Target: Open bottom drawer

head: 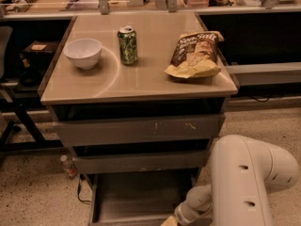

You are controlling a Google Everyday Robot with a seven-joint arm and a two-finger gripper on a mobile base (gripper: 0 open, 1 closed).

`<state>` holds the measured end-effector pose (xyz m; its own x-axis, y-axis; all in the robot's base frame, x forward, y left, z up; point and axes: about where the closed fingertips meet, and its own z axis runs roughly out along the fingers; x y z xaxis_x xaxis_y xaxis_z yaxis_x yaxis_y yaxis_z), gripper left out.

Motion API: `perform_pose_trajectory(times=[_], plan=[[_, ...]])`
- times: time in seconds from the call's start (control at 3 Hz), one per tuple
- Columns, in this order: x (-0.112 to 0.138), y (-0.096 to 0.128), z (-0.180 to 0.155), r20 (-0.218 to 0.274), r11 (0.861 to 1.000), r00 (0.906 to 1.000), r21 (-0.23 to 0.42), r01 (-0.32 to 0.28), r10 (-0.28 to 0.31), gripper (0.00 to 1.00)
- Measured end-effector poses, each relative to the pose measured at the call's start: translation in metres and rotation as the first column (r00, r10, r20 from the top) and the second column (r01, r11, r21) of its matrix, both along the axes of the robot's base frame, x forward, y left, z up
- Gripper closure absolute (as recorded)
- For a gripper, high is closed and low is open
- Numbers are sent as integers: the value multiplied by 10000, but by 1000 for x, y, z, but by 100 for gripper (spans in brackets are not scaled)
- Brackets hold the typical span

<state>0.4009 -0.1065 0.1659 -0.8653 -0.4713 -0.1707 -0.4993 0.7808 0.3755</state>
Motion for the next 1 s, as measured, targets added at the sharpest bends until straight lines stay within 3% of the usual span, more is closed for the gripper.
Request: perform_pose_trajectory(times=[0.33, 0.67, 1.0], plan=[[-25, -18, 7, -329, 9997, 9992, -137, 205, -210, 0], [-82, -45, 30, -646, 9977, 9960, -298, 605, -624, 0], [-85, -45, 30, -687, 9978, 9958, -297, 588, -607, 0]])
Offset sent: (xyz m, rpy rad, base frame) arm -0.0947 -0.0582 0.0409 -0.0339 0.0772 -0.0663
